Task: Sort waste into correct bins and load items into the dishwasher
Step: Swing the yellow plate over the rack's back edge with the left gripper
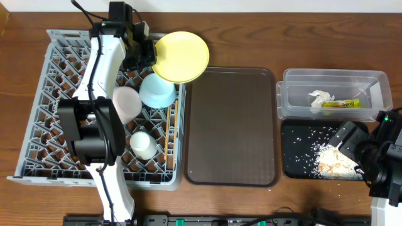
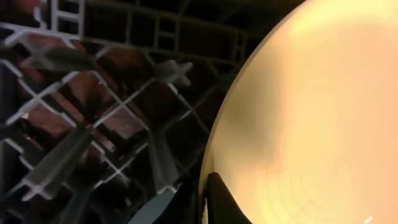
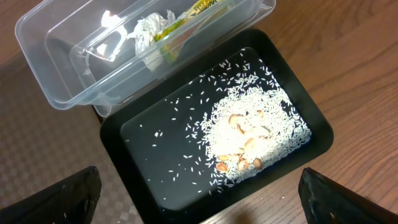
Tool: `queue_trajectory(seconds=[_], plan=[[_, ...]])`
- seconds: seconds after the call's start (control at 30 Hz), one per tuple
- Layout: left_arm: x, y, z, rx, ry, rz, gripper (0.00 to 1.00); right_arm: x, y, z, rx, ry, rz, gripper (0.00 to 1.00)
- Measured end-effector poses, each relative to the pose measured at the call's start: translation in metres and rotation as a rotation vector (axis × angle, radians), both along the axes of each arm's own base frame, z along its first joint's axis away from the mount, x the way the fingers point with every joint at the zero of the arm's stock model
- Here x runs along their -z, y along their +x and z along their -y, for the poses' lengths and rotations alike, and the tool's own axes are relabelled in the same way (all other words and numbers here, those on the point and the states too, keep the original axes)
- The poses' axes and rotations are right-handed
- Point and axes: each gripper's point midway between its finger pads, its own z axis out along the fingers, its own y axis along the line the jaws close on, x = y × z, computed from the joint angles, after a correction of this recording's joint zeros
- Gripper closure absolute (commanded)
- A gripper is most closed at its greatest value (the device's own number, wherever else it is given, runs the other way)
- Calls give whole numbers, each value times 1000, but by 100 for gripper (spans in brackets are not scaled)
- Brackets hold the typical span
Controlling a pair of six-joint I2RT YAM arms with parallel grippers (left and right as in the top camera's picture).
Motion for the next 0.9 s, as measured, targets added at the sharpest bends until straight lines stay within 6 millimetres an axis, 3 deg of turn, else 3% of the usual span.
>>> queue_trajectory(seconds=[0.13,0.23,0.33,0.43,0.57,0.63,0.77,0.9], plan=[[-1,1,-7,-15,7,5,93,0,0,0,0,0,0,1],[-15,4,-16,-32,10,42,92,0,0,0,0,0,0,1],[-54,6,-26,-52,18,139,93,0,0,0,0,0,0,1],[-113,1,-37,-80,60,275,93,0,0,0,0,0,0,1],[-199,-24,-46,-127,159,466,93,0,0,0,0,0,0,1],[-229,-37,-48,-149,209,535,92,0,0,0,0,0,0,1],[-266,-55,-46,-166,358,632,93,0,0,0,0,0,0,1],[-268,-55,-40,-162,538,639,93,0,0,0,0,0,0,1]])
